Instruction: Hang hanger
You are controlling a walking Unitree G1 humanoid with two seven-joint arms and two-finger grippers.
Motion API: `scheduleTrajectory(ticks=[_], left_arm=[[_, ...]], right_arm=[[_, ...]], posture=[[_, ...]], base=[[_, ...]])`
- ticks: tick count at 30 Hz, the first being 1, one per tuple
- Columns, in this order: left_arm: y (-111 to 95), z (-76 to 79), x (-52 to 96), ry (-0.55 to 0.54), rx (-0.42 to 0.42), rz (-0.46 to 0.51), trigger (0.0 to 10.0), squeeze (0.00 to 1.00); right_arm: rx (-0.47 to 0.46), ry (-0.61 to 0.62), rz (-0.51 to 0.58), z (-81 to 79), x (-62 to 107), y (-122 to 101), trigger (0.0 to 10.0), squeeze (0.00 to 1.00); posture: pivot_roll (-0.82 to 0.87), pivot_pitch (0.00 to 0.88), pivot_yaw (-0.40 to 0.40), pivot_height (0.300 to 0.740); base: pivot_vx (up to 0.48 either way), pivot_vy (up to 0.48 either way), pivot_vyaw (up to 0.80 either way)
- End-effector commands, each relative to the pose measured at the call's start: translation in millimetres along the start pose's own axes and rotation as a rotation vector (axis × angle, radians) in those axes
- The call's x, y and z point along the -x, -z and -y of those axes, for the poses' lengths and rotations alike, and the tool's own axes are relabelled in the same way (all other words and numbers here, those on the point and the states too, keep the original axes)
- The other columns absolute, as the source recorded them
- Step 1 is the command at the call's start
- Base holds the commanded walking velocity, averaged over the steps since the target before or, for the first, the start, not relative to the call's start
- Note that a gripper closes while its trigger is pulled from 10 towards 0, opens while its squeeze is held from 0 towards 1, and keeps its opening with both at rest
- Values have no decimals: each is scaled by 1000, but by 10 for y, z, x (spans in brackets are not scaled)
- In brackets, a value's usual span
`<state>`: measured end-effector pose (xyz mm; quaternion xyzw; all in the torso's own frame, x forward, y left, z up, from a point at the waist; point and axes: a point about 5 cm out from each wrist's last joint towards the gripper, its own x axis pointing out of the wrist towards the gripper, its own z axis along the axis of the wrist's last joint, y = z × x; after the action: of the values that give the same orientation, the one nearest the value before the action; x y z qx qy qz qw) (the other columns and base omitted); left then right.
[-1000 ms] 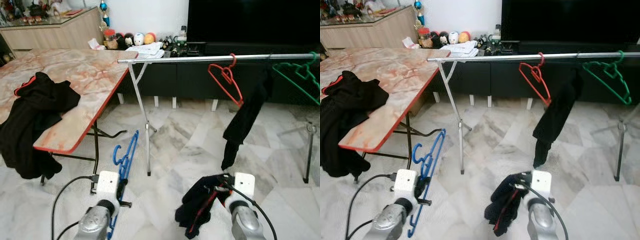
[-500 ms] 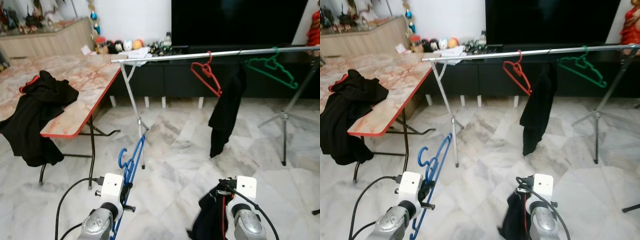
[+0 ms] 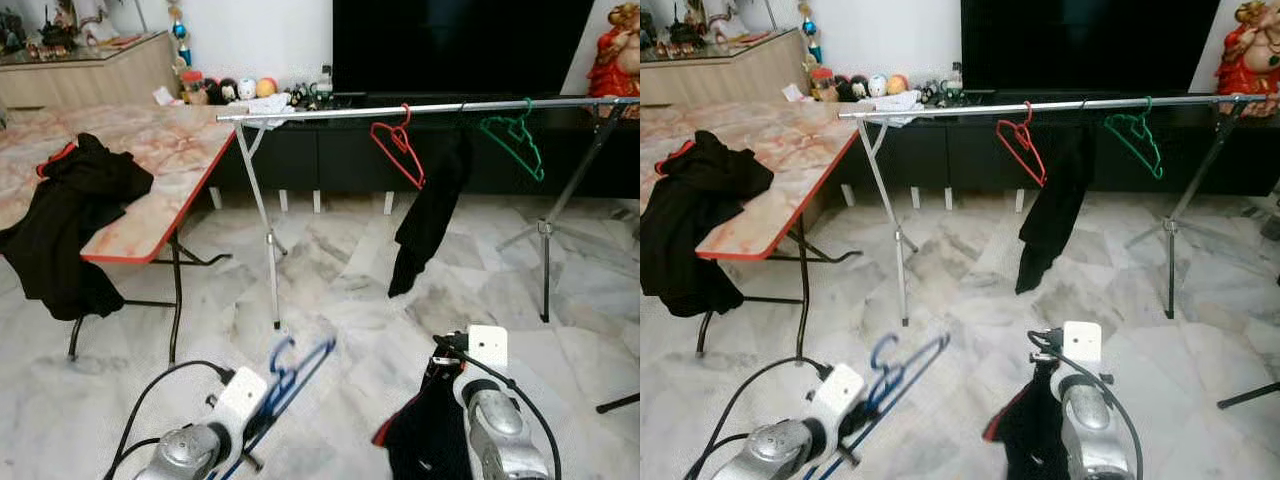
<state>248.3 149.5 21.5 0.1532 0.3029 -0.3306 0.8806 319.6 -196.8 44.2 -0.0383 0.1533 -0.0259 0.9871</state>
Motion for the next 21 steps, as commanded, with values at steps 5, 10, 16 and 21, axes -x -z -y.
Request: scheduleTrajectory(ticks=[5, 10, 16, 21], left_arm=[[-205, 14, 81, 201, -93, 13, 10000, 0], [-264, 76, 84, 348, -99, -3, 10000, 0], [-323, 168, 123, 440, -128, 11, 10000, 0], [-398, 156, 50, 374, -88, 56, 10000, 0]], right_arm=[[36, -36, -3, -79, -105, -154, 10000, 0], [60, -39, -60, -131, -133, -112, 10000, 0], [71, -45, -85, -185, -143, -84, 10000, 0], [43, -47, -108, -229, -136, -39, 10000, 0]], posture=[[-7, 10, 41, 740], [-1, 0, 35, 740], [4, 0, 33, 740], [6, 0, 33, 740]], base=[[0, 0, 0], [0, 0, 0], [0, 0, 0], [0, 0, 0]])
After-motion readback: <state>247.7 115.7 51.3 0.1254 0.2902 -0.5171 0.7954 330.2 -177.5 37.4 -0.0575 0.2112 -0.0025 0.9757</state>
